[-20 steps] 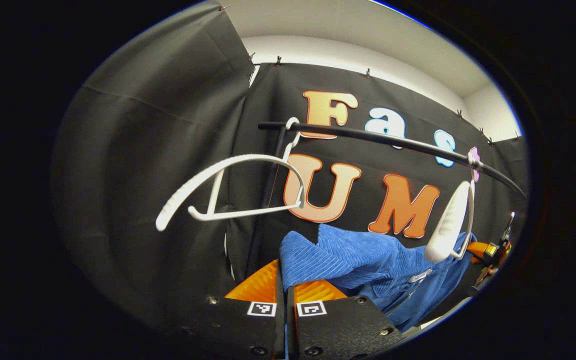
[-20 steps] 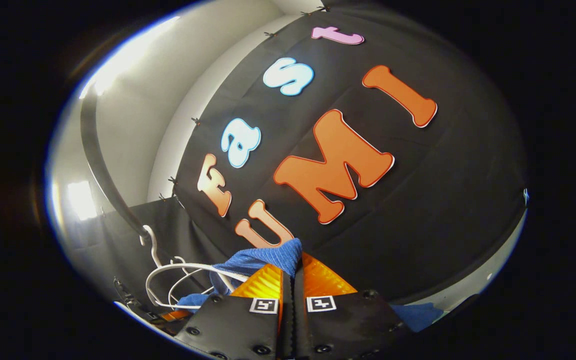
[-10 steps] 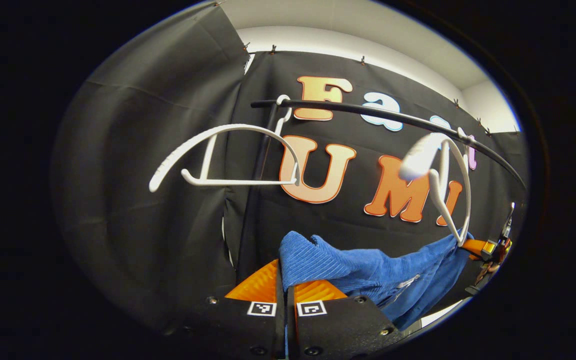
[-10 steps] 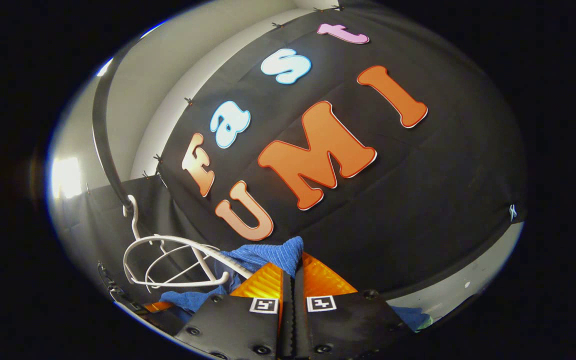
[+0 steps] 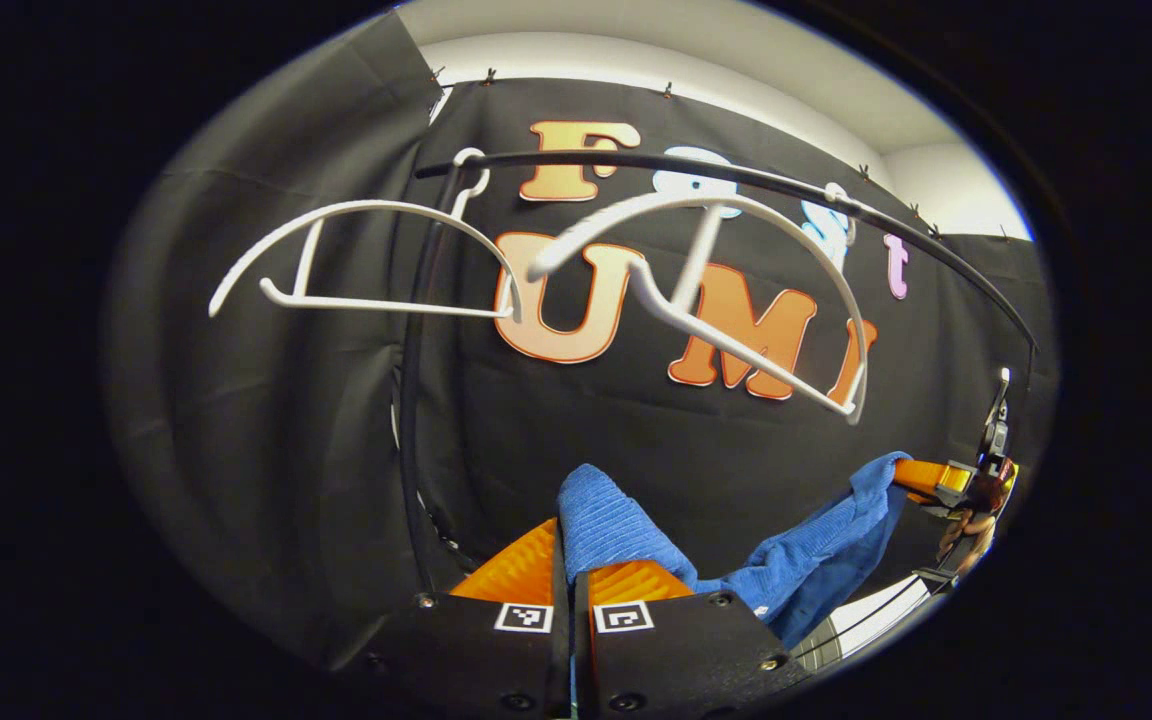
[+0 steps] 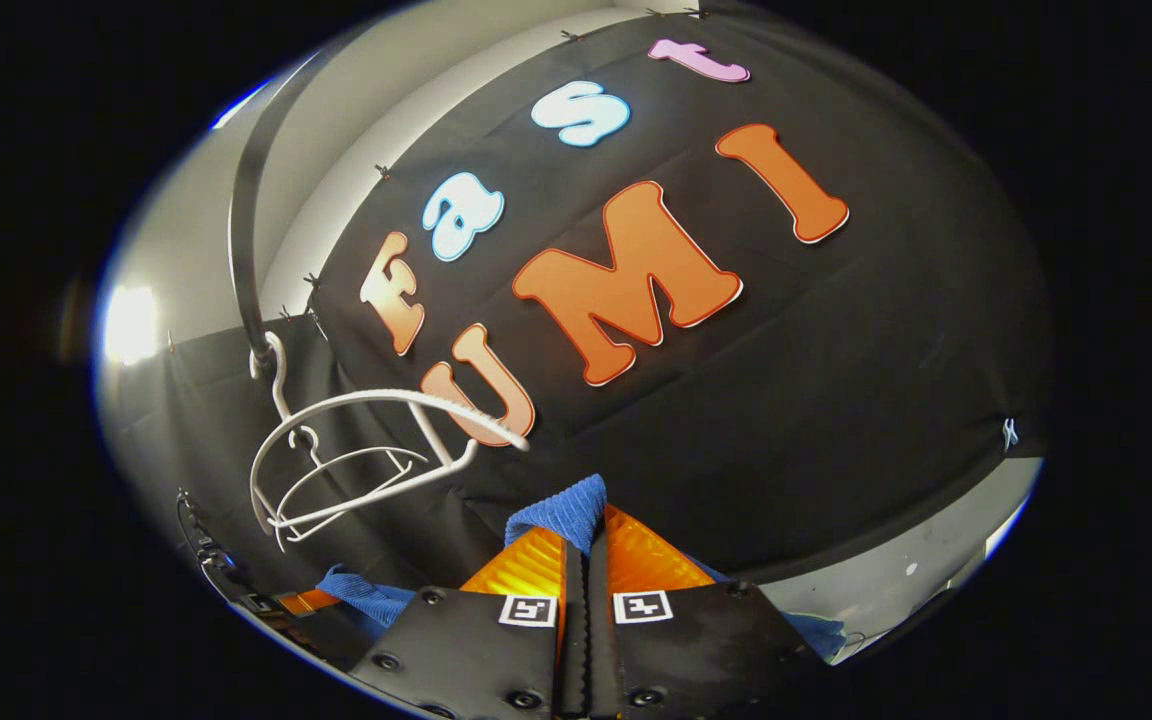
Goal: Grasp the clothes on the hanger with both hands and then place them into the laundry hamper below.
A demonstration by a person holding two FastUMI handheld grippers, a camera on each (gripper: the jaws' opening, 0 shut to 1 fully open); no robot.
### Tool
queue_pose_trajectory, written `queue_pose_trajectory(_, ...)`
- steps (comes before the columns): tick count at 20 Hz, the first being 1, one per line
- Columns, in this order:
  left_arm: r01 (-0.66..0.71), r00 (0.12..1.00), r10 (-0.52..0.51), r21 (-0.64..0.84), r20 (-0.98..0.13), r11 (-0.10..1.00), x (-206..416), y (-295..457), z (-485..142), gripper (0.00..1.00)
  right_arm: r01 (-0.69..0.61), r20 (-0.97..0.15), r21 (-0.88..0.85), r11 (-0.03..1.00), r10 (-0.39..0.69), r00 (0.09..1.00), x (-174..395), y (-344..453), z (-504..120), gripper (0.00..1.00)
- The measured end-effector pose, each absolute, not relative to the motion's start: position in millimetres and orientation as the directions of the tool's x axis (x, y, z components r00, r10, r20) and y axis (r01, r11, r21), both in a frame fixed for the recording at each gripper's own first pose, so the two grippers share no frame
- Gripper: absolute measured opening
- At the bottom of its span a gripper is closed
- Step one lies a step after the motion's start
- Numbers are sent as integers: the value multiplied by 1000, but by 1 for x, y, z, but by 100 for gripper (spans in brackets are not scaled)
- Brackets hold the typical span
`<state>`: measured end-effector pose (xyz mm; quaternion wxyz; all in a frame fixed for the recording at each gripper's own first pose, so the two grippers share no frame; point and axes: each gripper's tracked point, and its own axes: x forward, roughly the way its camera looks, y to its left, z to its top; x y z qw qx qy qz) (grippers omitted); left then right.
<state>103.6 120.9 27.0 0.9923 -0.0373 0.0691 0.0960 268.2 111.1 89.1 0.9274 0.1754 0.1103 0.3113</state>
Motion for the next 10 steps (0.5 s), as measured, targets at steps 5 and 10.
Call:
queue_pose_trajectory(5,-131,978,116,-75,-171,989,114,90,12,2,-532,-120,391,751,615,780,253,108,75,7)
queue_pose_trajectory(10,-69,973,52,-67,-226,995,122,49,-17,2,-518,-181,373,770,608,773,238,101,45,7)
